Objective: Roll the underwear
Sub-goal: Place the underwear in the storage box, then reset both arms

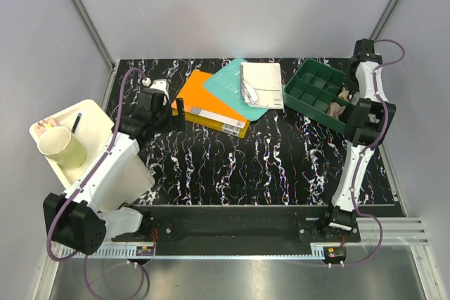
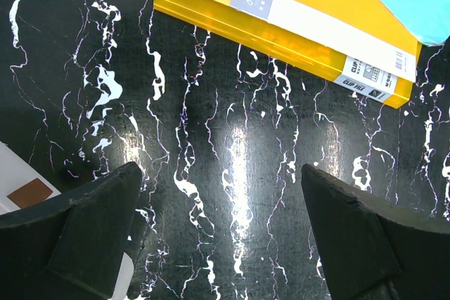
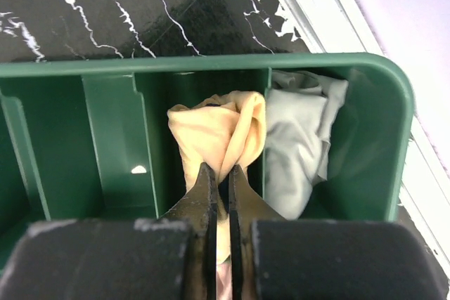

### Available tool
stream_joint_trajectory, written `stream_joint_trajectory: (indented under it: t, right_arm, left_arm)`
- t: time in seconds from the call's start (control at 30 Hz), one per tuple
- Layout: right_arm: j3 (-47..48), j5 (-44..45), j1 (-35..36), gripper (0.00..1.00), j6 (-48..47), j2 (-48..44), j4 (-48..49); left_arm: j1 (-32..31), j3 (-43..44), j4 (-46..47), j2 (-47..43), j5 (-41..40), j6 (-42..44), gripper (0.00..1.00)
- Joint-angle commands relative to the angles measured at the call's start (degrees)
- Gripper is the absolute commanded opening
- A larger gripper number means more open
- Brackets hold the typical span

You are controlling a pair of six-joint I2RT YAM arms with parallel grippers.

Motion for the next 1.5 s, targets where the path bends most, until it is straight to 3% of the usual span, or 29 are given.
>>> stream_joint_trajectory:
  t: [0.0, 0.4, 0.43, 0.47, 0.6, 0.83, 1.1, 1.23, 1.47]
  right_arm:
    - [3.60, 0.77, 0.31, 0.00, 0.22, 3.26, -0.54]
    - [7.12, -0.55, 0.31, 0.02, 0.30, 9.07, -1.24]
    - [7.21, -0.81, 0.31, 0.06, 0.30, 8.64, -1.25]
    - [7.30, -0.99, 0.31, 0.18, 0.48, 8.37, -1.33]
    - [7.47, -2.31, 0.31, 0.38, -0.83, 4.78, -1.25]
    - [10.19, -6.26, 0.31, 0.59, -2.77, 0.73, -1.33]
    - [11.26, -11.61, 0.31, 0.74, -2.95, -5.41, -1.07]
    - [5.12, -15.93, 0.75, 0.78, -2.07, -12.44, 1.03]
    - [-23.58, -19.09, 6.01, 0.80, -1.81, -33.18, 15.26]
  left_arm:
    - [0.29, 1.34, 1.34, -0.15, -1.15, 0.90, 0.99]
    - [0.37, 1.16, 1.35, -0.33, -0.79, 0.90, 0.99]
    - [0.37, 1.16, 1.34, -0.42, -0.71, 0.81, 0.99]
    - [0.46, 1.16, 1.34, -0.42, -0.71, 0.81, 0.99]
    - [0.46, 1.16, 1.52, -0.77, -0.44, 0.72, 0.99]
    - [0.81, 1.16, 1.43, -1.30, -0.44, 0.20, 0.99]
    - [1.16, 1.25, 1.78, -1.56, 0.44, -0.24, 0.99]
    - [1.34, 1.42, 2.05, -2.96, -0.09, 0.19, 0.99]
    - [1.60, 2.04, 2.57, -5.51, -4.31, 3.01, 0.99]
